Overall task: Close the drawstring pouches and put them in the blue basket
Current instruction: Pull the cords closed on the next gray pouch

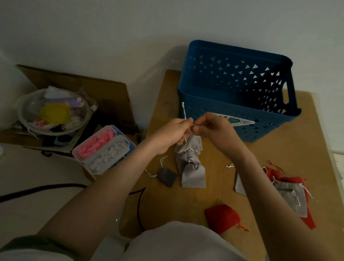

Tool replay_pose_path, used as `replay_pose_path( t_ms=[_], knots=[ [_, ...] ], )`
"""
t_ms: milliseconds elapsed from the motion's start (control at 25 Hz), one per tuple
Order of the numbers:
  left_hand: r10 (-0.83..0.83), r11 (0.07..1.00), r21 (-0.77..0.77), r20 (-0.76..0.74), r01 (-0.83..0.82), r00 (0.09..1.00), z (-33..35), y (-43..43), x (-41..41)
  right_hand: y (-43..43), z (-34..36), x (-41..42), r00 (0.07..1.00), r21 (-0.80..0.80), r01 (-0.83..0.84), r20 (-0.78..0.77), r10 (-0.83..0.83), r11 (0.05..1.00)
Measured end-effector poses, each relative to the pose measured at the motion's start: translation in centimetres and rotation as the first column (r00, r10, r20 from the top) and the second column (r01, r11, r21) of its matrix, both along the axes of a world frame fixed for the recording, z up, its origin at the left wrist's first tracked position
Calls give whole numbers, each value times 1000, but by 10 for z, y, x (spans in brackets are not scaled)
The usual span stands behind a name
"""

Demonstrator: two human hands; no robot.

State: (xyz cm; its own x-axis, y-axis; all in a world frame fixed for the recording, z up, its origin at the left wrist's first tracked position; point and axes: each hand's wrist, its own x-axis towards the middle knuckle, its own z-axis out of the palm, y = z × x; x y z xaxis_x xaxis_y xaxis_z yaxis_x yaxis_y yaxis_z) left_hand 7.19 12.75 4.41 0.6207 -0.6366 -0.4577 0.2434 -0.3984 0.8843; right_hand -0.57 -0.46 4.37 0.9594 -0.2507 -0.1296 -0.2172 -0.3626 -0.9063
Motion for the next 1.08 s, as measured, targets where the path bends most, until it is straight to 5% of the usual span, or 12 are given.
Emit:
replay_pose_path(
  t_ms=[160,400,560,960,1040,1080],
  knots=[
    [38,999,25,-58,-37,998,0,1,2,-3,2,1,989,-8,113,99,-111,994],
    [112,982,-143,-103,-126,988,4,-1,3,6,-4,-4,998,407,-58,27,51,912],
    [91,981,-163,-114,-109,989,1,2,3,3,-12,0,1000,565,-16,-6,24,825],
    [-165,982,-61,165,178,972,-2,6,15,-17,-22,0,996,563,-8,-68,56,826],
    [-281,960,109,407,259,869,0,5,19,-15,-23,0,993,511,2,-99,57,860],
    [-371,928,249,556,277,744,0,4,19,-13,-26,1,992,484,0,-109,60,875]
  ],
)
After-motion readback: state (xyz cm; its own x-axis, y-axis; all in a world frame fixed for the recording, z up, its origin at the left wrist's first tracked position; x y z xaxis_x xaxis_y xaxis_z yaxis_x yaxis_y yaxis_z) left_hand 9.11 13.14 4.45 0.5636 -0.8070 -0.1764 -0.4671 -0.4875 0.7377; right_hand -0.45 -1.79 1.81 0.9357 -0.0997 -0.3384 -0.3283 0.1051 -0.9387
